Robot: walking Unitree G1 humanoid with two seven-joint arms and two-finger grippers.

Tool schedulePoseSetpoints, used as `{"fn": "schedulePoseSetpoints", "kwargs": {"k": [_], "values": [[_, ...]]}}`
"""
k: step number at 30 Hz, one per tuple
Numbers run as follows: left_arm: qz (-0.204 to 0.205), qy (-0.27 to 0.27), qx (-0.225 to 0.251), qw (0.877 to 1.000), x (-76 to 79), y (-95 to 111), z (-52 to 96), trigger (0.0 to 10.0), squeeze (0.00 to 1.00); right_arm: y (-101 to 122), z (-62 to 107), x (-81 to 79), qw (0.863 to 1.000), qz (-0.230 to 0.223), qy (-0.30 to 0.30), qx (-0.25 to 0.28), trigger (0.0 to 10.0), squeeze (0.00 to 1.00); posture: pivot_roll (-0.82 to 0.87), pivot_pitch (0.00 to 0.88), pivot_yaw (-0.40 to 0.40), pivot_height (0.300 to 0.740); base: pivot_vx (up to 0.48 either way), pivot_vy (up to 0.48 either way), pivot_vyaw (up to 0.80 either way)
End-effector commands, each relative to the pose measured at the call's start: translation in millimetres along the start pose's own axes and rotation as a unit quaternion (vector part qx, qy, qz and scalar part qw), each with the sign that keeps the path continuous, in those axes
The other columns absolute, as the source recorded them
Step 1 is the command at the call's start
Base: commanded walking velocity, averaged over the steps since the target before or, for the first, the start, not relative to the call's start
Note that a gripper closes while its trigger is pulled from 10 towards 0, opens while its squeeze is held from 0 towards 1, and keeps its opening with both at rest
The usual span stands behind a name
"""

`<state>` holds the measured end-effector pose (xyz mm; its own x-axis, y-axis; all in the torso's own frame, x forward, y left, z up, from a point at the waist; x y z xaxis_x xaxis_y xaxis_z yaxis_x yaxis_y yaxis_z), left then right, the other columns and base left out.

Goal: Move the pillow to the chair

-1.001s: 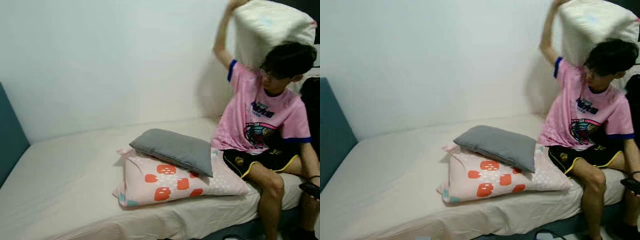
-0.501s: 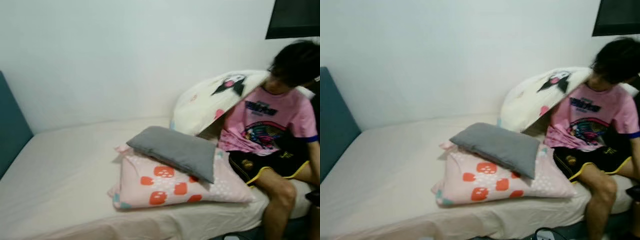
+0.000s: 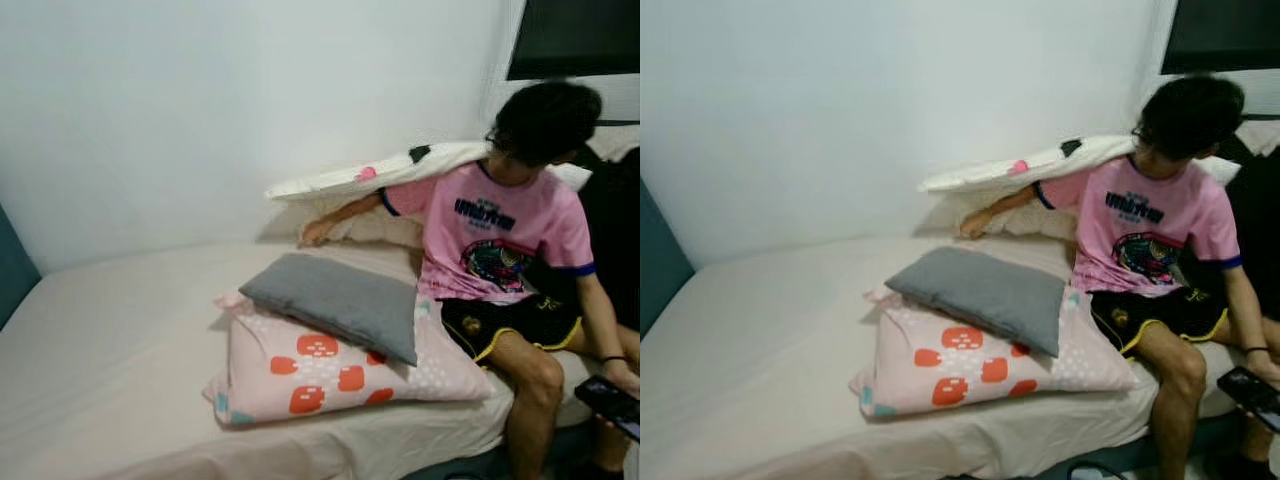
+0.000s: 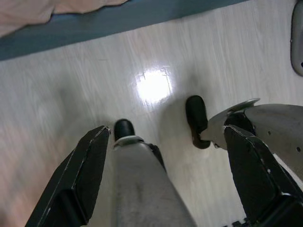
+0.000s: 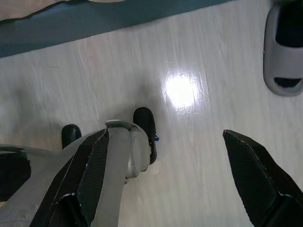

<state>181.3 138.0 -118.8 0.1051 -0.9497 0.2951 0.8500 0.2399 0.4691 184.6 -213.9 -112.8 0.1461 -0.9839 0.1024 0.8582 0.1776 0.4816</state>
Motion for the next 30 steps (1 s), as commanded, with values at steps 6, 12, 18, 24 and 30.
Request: {"fn": "schedulePoseSetpoints", "kwargs": {"k": [6,12,18,24,30], "values": [[-0.007,-0.002,0.005,1.000,-1.9,5,0.2,10.0,0.00,3,-0.7,-2.2,1.000,-0.008,0.001,0.002,10.0,0.00,-0.10,0.007,0.010,0.740,0.435,0.000,0.00],[0.003,0.008,0.009,1.000,-3.7,5,0.3,10.0,0.00,3,-0.8,-2.8,1.000,-0.009,0.002,0.002,10.0,0.00,-0.10,0.010,0.009,0.740,0.324,0.000,0.00],[0.005,0.016,0.011,1.000,-6.2,6,0.6,10.0,0.00,3,-0.9,-3.1,1.000,-0.007,0.003,0.002,10.0,0.00,-0.09,0.007,0.007,0.740,0.000,0.000,0.00],[0.002,0.015,0.010,1.000,-6.4,6,0.7,10.0,0.00,4,-0.9,-2.4,1.000,-0.003,0.001,0.003,10.0,0.00,-0.09,0.004,0.004,0.740,0.000,0.000,0.00],[-0.008,0.005,0.009,1.000,-5.4,6,0.9,10.0,0.00,10,-0.4,7.8,0.999,-0.031,-0.027,0.015,10.0,0.00,-0.09,0.006,0.008,0.740,0.000,-0.172,0.00]]}}
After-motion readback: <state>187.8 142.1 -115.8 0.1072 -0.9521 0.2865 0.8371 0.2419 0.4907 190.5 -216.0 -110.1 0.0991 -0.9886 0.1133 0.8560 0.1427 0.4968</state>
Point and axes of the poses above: a point about 5 cm out from each wrist's last joint towards the gripper, its own z axis pointing back from the gripper into the wrist, its own y axis along the axis of the wrist's last joint, x = y × z, the point moved 3 cm from there along -z, pointing out of the wrist towards the gripper, and after that the axes turned 12 degrees about z, right-handed, at the moved point
